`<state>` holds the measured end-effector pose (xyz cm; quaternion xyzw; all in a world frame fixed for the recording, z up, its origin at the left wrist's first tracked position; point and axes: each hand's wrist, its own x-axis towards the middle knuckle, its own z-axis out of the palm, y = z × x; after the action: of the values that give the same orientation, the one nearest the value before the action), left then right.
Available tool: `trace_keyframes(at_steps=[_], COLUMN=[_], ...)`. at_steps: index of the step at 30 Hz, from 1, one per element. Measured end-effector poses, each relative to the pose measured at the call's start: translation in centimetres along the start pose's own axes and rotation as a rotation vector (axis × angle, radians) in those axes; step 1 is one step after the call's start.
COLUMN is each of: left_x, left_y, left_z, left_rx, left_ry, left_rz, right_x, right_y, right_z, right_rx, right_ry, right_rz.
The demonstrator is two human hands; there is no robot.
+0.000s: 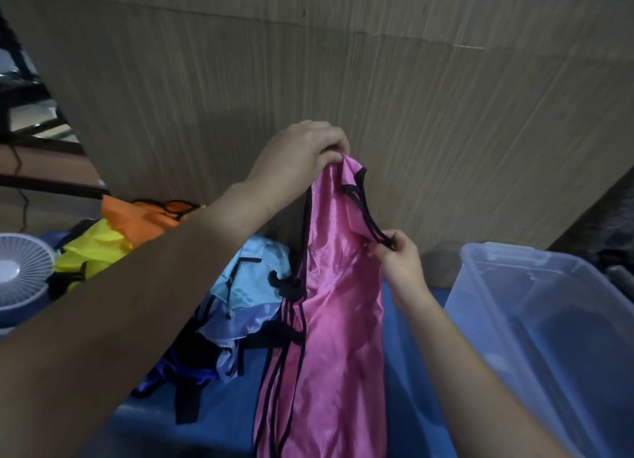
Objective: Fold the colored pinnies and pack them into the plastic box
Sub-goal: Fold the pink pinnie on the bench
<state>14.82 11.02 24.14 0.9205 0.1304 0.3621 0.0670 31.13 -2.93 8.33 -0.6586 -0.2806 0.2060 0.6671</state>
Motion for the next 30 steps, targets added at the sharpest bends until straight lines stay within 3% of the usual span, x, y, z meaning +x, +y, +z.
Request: trace_keyframes(at_steps=[10,18,26,30], left_x=[-8.5,-19.6,-28.3,-29.2], left_y=[4.1,7.9,10.9,11.5], left_z=[1.0,2.0,6.5,7.8], left_rx=[0.092,0.013,-0.153,-0.302], left_ry=[-0.057,-0.193,-0.436,-0.606], left_rz=[0.202,0.338,0.286,0.132], right_x=[-3.1,-9.5,-13.3,-13.3], right_y=[3.2,3.9,5.6,6.8], right_z=[-3.4,-4.6,-6.6,-7.3], right_rx=[-0.108,-0.291,-0.647,-0.658], right_ry=[-0.038,-0.129,-0.167,-0.147], right_rz=[0.107,0.061,0.03,0.082])
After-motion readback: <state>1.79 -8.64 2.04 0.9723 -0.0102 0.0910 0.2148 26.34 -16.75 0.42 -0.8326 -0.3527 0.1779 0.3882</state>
